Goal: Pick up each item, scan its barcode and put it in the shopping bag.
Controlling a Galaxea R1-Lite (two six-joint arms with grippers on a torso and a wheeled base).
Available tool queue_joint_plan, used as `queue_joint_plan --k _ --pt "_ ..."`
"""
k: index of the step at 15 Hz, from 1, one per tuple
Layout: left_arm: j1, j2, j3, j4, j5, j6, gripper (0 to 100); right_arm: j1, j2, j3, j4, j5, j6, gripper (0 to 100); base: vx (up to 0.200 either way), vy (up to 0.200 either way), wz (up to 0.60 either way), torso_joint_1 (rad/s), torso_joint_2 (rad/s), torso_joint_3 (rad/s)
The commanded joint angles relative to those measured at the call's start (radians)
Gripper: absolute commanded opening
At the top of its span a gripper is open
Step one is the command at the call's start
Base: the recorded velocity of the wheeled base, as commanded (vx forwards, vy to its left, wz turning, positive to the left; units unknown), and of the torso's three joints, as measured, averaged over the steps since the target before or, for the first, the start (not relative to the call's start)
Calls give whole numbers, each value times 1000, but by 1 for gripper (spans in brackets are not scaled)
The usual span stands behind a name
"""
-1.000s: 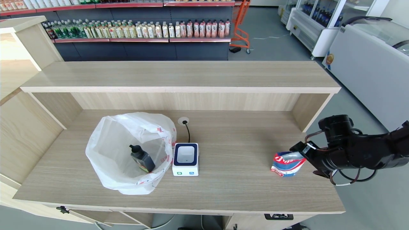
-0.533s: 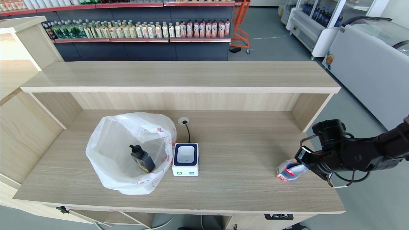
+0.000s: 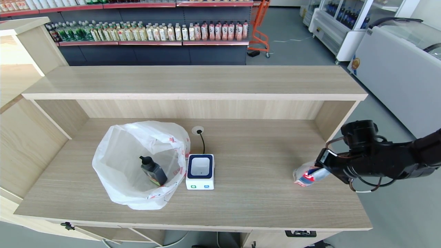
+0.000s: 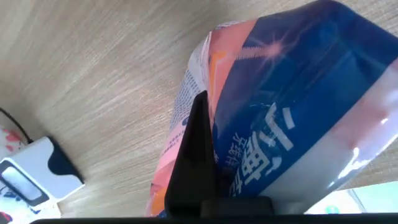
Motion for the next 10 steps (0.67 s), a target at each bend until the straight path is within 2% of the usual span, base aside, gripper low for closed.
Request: queue_joint_plan --k 1,2,3,5,7,8,9,10 --pt "0 0 0 0 0 0 100 -13 -211 11 -9 190 -47 0 0 0 0 0 0 0" --pt "0 0 0 0 0 0 100 -50 -359 71 -10 434 -93 0 0 0 0 0 0 0" --pt "0 0 0 0 0 0 100 -81 -445 120 -16 610 -142 0 0 0 0 0 0 0" --pt "0 0 0 0 0 0 100 -127 -529 178 -26 878 -268 0 0 0 0 0 0 0" --pt "0 0 0 0 0 0 100 -122 -554 223 -56 1053 -381 0 0 0 0 0 0 0" --pt "0 0 0 0 0 0 100 -105 -552 236 -59 1066 -436 0 0 0 0 0 0 0" --pt "0 0 0 0 0 0 100 -27 -543 259 -56 1064 -519 0 0 0 0 0 0 0" --pt "0 0 0 0 0 0 100 5 -547 273 -56 1066 -519 0 0 0 0 0 0 0"
